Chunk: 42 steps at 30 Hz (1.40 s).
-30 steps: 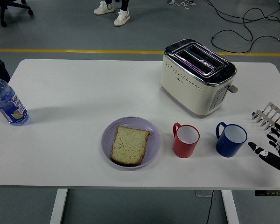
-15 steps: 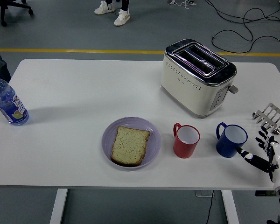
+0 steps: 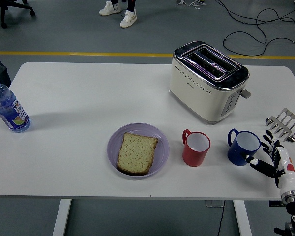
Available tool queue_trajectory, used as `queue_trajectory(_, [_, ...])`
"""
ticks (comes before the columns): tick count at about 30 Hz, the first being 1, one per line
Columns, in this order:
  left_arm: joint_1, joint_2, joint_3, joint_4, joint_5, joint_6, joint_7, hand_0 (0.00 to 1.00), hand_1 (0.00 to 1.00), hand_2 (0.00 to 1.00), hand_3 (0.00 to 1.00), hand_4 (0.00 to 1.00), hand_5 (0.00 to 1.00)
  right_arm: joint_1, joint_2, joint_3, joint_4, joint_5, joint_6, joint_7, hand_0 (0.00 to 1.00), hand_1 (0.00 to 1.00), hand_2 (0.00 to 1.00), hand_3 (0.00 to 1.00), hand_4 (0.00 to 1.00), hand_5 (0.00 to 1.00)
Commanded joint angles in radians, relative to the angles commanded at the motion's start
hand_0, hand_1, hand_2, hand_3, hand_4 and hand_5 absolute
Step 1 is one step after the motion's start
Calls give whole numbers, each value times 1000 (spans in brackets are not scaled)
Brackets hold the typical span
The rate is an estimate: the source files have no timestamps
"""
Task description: Pick up the cup,pour liquid into bread,place the cup on the desk
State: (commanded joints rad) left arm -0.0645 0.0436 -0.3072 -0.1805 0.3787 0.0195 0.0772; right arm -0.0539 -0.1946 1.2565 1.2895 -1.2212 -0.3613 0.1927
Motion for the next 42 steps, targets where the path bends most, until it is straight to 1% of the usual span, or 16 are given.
queue_trajectory(3, [0, -1, 0, 0, -2, 0, 0, 689, 736, 768, 681, 441, 952, -1, -2, -10, 0, 10, -4, 1, 929, 861, 935, 998, 998, 154])
queue_trajectory(9, [1, -2, 14, 0, -6, 0, 0, 690, 736, 768, 680, 441, 951, 24, -2, -50, -24, 21, -16, 6, 928, 859, 934, 998, 998, 161])
queue_trajectory(14, [7, -4, 11, 1, 0, 0, 3, 690, 735, 768, 682, 443, 954, 51, 3, -72, -58, 43, -34, 16, 924, 853, 930, 991, 998, 158])
queue_trajectory(20, [13, -6, 34, 1, -12, 1, 3, 690, 736, 769, 683, 443, 954, 72, 9, -79, -100, 68, -46, 24, 917, 846, 927, 984, 998, 156])
queue_trajectory(23, [17, -7, 49, 1, -19, 1, 3, 690, 736, 769, 683, 443, 954, 81, 10, -84, -118, 79, -45, 25, 917, 846, 927, 984, 998, 156])
queue_trajectory(31, [23, -5, 60, 0, -20, 1, 2, 690, 737, 769, 682, 441, 954, 95, 13, -101, -135, 89, -44, 24, 915, 843, 922, 977, 998, 156])
queue_trajectory(42, [19, -5, 57, 0, -19, 1, 2, 691, 738, 769, 682, 439, 960, 131, 19, -104, -160, 100, -41, 22, 915, 839, 918, 971, 998, 163])
